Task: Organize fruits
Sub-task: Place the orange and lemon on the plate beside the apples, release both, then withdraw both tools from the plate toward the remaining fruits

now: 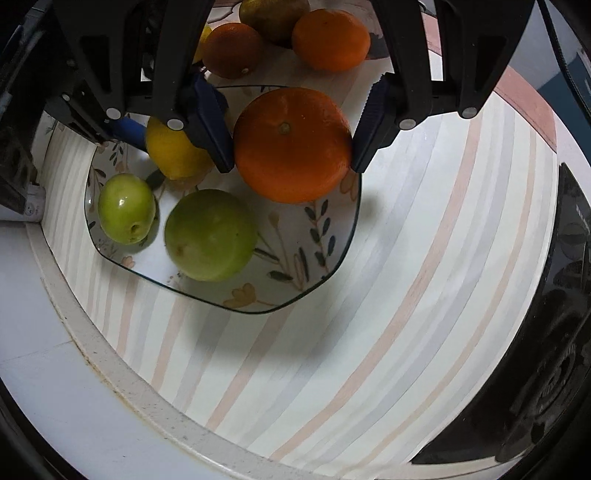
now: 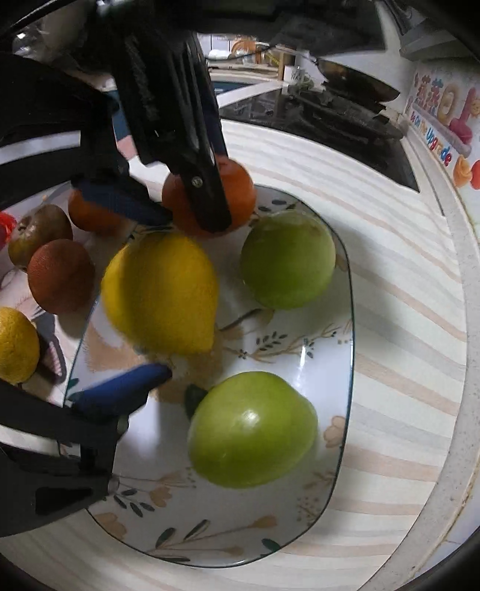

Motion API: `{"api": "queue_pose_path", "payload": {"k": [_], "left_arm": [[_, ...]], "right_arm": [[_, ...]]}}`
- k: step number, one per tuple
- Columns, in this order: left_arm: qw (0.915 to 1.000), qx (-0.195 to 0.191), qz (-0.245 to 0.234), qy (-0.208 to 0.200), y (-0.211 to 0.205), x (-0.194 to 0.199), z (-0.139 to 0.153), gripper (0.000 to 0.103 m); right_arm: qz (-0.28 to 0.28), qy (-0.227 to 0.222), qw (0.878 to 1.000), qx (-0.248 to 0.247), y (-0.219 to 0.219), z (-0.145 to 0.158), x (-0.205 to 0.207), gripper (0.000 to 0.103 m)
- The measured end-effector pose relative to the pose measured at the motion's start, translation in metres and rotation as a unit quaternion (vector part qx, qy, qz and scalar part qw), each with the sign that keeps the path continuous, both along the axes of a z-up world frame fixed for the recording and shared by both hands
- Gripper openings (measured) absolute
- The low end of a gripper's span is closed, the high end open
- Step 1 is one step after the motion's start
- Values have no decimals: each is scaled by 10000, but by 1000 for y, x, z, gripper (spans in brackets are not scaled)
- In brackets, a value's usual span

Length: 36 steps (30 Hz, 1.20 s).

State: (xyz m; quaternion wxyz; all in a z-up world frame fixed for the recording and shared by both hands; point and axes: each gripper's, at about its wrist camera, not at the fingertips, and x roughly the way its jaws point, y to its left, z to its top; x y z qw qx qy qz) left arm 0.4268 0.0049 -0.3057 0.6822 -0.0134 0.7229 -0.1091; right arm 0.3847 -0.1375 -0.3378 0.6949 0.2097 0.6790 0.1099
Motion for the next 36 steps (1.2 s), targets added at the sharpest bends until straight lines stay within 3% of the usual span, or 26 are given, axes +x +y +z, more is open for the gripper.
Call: {"api": "queue_pose_path", "payload": {"k": [3,7,8,14,19,36], "left_arm": [[9999,-60,102,26,3,-2,1,63],[9997,-113,156,-179,7,-6,15,83],[9996,-92,151,-243,7,-7,19,84],[9961,189,110,-849,15,-34,57,85],[9901,432,96,-1333,17,-71,90,85],[9695,290,162,-2427,5,-178,188,84]], "right_arm": [[-32,-55,10000,-56,-4,10,-2,84],[-73,-103,9991,-417,-14,27,-9,95],[-75,-147,9977,-662,-17,33,-13,95],[-129,-326,9885,-1470,-31,58,-30,97],[-114,-544,9837,-1709,-41,83,-53,98],[-27,-1565,9718,-1765,-39,196,-158,98]]}}
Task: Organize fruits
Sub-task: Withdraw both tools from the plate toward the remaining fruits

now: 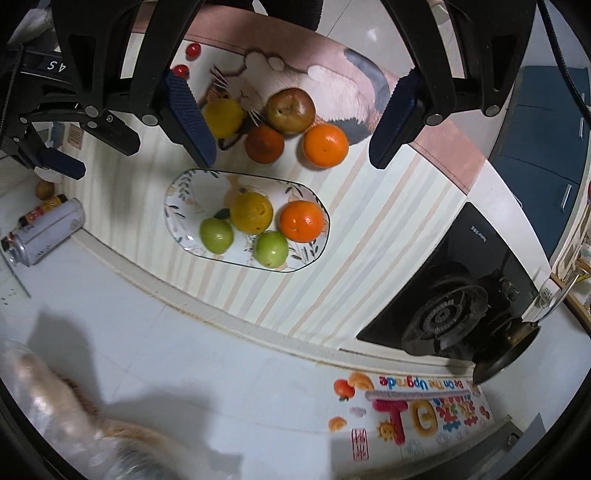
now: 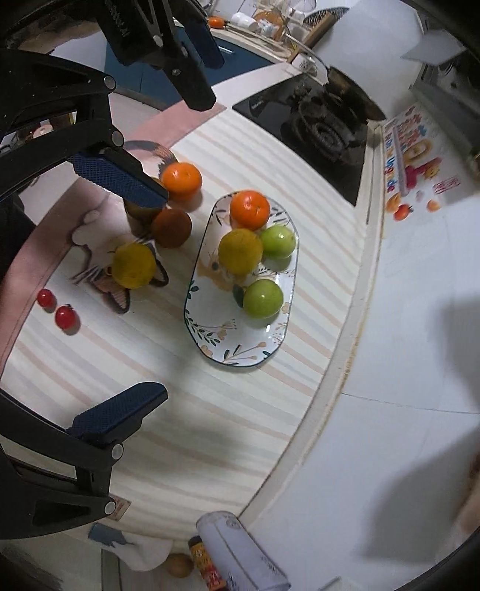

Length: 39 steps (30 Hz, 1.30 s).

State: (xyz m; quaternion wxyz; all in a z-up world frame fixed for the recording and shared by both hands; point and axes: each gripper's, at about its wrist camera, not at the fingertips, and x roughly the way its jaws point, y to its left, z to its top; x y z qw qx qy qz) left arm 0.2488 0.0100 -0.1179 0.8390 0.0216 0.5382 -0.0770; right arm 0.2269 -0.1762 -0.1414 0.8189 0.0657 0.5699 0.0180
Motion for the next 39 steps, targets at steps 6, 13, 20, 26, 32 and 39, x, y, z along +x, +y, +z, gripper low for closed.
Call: {"api": "queue_pose_path", "payload": {"k": [6,13,20,26,32,39], "left_arm": [[9997,-93,-66,-220,-4,-31,25,85],[9986,-242,-87,-454,-7,-62,51,85],[9979,-264,-61,-584,-6,-82,63,84],[9976,-275,-35,-641,-6,-93,68,85],[9979,-305,1,-564,-5,-96,61,85],[9986,-234,170,-440,4,-82,44,90]], "right_arm": [[45,-307,9995,-38,-4,39,-37,98],[68,-503,9987,30,-10,69,-70,98],[67,-702,9975,105,-10,90,-96,98],[53,-777,9969,124,-13,96,-105,98],[36,-729,9971,232,-12,91,-103,98],[-106,-506,9981,325,-17,68,-89,98]]}}
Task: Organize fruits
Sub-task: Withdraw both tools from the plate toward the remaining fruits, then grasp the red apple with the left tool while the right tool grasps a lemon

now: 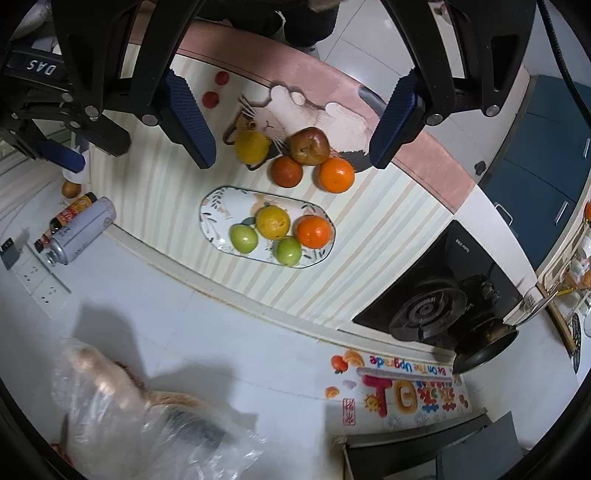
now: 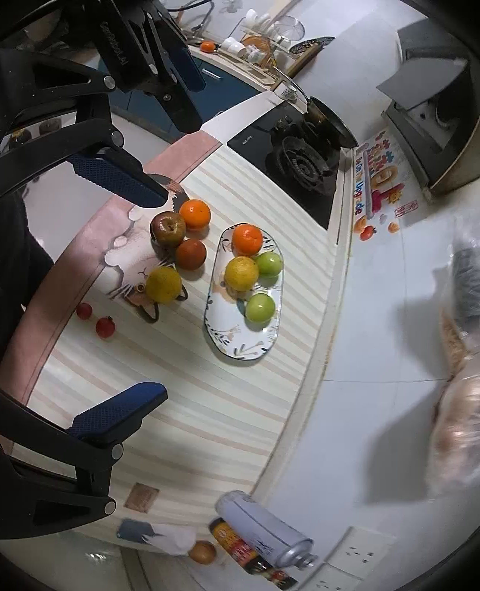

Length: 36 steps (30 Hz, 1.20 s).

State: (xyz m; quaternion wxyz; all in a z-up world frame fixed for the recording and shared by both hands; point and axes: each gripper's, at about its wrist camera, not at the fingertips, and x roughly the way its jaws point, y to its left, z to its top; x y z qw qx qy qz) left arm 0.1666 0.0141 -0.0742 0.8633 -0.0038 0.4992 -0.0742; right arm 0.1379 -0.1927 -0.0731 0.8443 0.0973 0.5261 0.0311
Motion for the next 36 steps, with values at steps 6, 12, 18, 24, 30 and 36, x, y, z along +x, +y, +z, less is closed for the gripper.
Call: {"api": "queue_pose_path", "payload": {"k": [6,12,18,24,30,36], "left_arm": [[9991,306,193,205,10,23,-34,99],[9949,582,414,709,26,52,-86,99],[9892,715,435,1206,33,71,-134,99],[9855,667,316,1530,29,82,-162,99],[9797,544,-111,1924,7,92,-196,99],[9717,577,-521,2229,-17,97,-235,70]], "right_arm": [[-30,375,9991,193,3,-46,21,98],[-48,1060,9927,578,15,-138,58,98],[-221,1745,9799,940,30,-229,87,93],[-201,1972,9743,1070,42,-268,97,62],[-92,1968,9791,508,34,-257,81,62],[-195,2022,9780,481,23,-268,72,63]]}}
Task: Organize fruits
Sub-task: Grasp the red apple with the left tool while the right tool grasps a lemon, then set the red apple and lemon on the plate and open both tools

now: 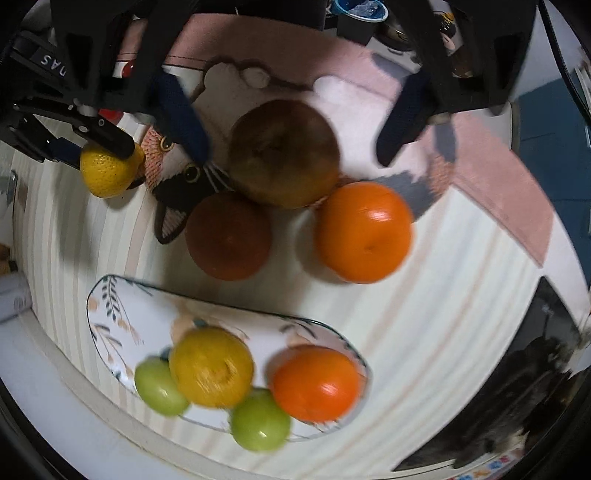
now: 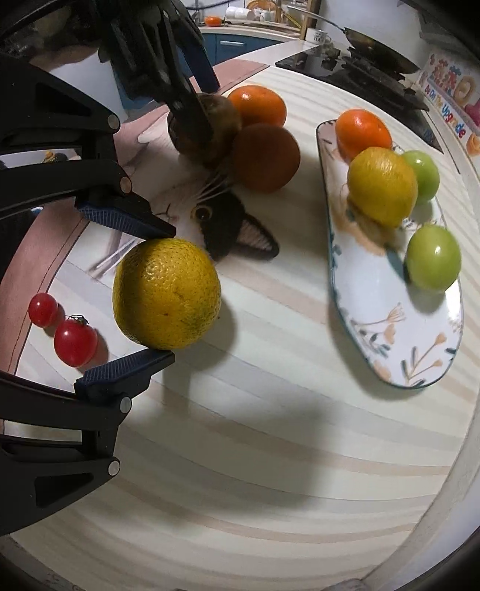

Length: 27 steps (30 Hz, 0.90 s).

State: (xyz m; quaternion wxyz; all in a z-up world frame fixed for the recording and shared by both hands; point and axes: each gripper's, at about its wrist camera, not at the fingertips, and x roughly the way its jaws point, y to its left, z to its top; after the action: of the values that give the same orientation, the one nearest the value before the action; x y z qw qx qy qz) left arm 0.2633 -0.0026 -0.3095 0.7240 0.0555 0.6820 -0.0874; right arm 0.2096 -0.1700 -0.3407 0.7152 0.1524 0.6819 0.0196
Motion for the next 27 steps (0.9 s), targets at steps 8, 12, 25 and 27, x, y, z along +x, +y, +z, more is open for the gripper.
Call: {"api": "queue_pose_path", "payload": {"k": [8,12,25,27], "left_arm": [[9999,-46,11,-121,0,-11,-1,64],[9999,-82,90,-76,0,-23,0,64],[9936,-889,-156,-686,-49,-2,78,64],[9921,-951,-168,-806,-68,16,85,64]], "right_arm": [[-111,81,9998,150,-10,-2,1,63],[26,-6,10000,35,-8,2,0,63],[-288,-605,9965,501,-66,65,61,62],[-307,-629,9962,514,-75,69,85,62]]}}
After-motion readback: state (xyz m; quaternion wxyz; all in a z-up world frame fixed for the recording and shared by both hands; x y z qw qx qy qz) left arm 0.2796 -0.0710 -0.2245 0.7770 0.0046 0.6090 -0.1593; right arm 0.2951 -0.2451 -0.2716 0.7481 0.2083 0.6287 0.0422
